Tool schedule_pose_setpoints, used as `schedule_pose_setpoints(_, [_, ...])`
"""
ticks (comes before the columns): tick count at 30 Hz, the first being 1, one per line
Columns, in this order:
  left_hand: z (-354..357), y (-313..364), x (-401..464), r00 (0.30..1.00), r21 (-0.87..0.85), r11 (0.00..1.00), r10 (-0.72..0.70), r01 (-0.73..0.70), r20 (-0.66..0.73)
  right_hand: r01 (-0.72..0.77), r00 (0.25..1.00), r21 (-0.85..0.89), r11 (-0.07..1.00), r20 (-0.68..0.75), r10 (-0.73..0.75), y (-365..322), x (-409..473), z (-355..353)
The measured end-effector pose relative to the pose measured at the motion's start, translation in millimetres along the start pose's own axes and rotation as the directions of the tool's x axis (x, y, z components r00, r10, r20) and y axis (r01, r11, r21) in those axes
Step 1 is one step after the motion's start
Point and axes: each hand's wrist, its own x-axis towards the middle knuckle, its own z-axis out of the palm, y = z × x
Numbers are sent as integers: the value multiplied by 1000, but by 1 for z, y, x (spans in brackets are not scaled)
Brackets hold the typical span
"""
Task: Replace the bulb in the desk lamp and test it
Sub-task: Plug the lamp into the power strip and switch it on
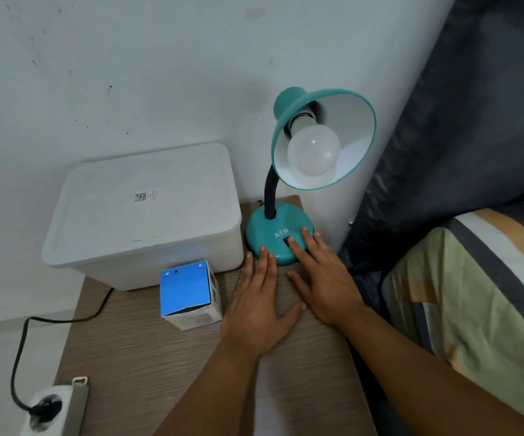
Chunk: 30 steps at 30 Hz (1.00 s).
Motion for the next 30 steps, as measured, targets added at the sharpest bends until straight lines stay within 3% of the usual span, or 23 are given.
schedule_pose_setpoints(17, [-9,9,0,999,32,999,-38,39,-34,-94,996,50,994,7,93,-9,-2,-5])
schedule_pose_setpoints(30, [-11,13,0,997,-9,998,-59,58,-57,-83,996,115,990,-3,84,-4,-2,1])
